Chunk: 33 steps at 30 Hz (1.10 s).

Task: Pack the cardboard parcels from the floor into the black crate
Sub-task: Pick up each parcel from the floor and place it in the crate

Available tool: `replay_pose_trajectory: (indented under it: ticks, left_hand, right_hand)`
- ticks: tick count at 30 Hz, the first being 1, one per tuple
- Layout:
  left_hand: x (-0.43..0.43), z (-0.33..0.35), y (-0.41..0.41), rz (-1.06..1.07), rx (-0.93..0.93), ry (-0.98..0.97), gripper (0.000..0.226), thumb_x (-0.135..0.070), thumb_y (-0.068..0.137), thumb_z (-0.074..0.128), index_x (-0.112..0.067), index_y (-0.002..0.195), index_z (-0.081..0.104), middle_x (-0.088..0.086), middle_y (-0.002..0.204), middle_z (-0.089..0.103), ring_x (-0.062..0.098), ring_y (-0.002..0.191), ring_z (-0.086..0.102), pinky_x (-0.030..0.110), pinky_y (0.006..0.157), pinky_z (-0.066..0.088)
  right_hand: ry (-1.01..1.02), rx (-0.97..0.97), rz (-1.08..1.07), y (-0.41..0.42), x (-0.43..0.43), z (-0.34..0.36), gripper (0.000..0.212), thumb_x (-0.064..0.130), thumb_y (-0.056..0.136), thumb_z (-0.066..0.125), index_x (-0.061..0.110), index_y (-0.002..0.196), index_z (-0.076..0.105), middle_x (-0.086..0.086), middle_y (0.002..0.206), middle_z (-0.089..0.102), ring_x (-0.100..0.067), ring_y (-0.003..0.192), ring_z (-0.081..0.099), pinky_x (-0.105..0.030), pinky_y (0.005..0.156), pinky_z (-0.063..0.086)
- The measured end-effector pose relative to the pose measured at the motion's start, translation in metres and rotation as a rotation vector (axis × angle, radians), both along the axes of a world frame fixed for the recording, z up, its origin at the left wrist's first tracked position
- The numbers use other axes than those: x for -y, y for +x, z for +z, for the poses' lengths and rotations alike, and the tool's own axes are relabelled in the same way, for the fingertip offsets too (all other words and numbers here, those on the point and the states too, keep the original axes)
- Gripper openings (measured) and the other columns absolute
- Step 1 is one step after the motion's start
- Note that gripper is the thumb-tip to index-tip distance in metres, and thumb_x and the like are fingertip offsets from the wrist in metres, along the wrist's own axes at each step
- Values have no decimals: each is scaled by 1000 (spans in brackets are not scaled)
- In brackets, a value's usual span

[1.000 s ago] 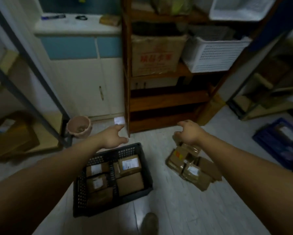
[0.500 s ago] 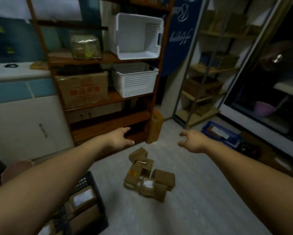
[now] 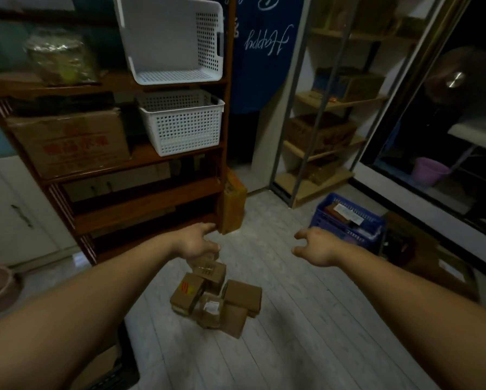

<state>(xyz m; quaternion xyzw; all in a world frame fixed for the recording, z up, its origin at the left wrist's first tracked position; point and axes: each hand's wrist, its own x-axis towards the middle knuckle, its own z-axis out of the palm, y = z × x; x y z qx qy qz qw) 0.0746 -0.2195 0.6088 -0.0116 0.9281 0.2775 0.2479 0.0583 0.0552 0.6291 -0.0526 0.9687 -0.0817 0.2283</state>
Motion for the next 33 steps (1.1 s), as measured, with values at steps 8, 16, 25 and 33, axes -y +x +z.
replay_pose_trajectory:
  ticks: [8,16,25,33]
  left_hand:
    - [15,-7,-85,123,-21,80,69,-33,92,55,-21,149,18,5,154,25,25,138,32,31,109,29]
    - [45,-37,-114,270,32,112,72,-33,91,57,-21,149,17,7,151,31,26,135,36,33,109,32]
    - [10,-112,-156,349,102,42,72,-36,92,53,-17,150,15,6,158,17,26,143,23,36,114,25]
    - [-50,-264,-173,356,215,58,49,-32,90,55,-21,136,41,4,138,47,22,123,47,34,105,36]
  right_hand:
    - [6,50,11,-95,9,-18,58,42,96,48,15,146,35,-8,153,32,-25,138,35,-34,112,31]
    - [-23,68,136,-161,48,-46,60,43,95,49,15,146,35,-6,153,32,-25,138,35,-33,110,31]
    - [-46,177,243,-235,24,-122,59,43,95,51,16,145,37,-7,152,33,-26,135,38,-33,110,34]
    - [-117,310,252,-287,-21,-289,59,39,95,53,12,145,36,-8,152,34,-24,137,37,-31,110,31]
